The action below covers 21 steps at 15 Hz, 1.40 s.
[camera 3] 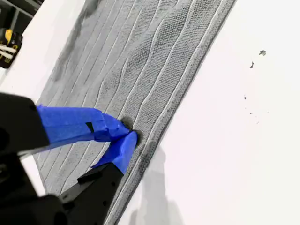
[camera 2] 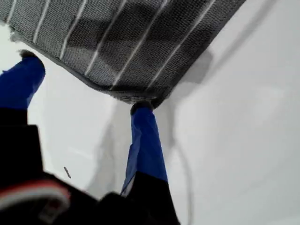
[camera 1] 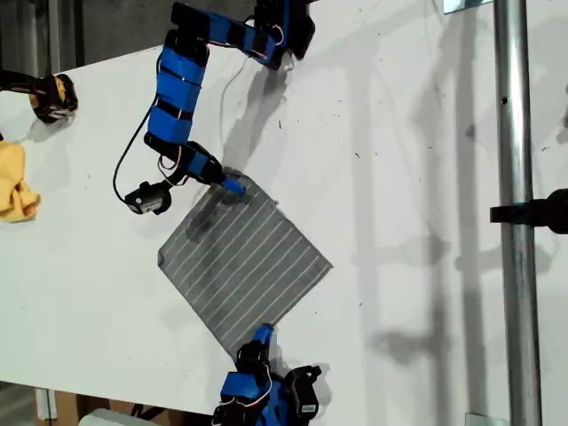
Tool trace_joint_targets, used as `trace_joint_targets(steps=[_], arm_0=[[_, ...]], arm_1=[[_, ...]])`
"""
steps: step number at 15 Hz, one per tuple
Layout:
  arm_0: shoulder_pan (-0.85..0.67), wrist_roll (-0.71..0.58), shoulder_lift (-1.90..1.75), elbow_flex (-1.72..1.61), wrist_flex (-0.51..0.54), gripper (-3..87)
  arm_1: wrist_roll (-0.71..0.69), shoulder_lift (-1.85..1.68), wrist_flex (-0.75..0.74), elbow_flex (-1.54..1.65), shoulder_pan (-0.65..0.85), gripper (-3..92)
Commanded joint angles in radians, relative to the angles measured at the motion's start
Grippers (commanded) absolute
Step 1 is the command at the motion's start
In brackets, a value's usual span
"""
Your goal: Grasp corners of a towel and fold twice.
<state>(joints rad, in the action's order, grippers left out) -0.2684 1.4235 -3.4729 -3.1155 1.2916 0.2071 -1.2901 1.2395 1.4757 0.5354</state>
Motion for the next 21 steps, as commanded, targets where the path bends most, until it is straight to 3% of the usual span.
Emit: trace_joint_targets(steps=[1, 12, 14, 17, 21], arm_0=[[0.002, -0.003, -0.005, -0.002, 0.002, -2.1], [0.000, 0.003, -0.005, -0.002, 0.003, -2.1], [-0.003, 0.003, -0.005, -0.002, 0.003, -2.0], [-0.003, 0.003, -0.005, -0.002, 0.003, -2.0], [-0.003, 0.005, -0.005, -0.002, 0.003, -2.0]], arm_1=[[-0.026, 0.000, -0.021, -0.015, 0.025, 37.7], [-0.087, 0.163, -0.098, -0.023, 0.081, 35.3], [-0.097, 0.172, -0.097, -0.032, 0.094, 27.9], [-0.097, 0.193, -0.087, -0.057, 0.077, 7.1], [-0.101, 0.216, -0.069, -0.080, 0.038, 0.0]])
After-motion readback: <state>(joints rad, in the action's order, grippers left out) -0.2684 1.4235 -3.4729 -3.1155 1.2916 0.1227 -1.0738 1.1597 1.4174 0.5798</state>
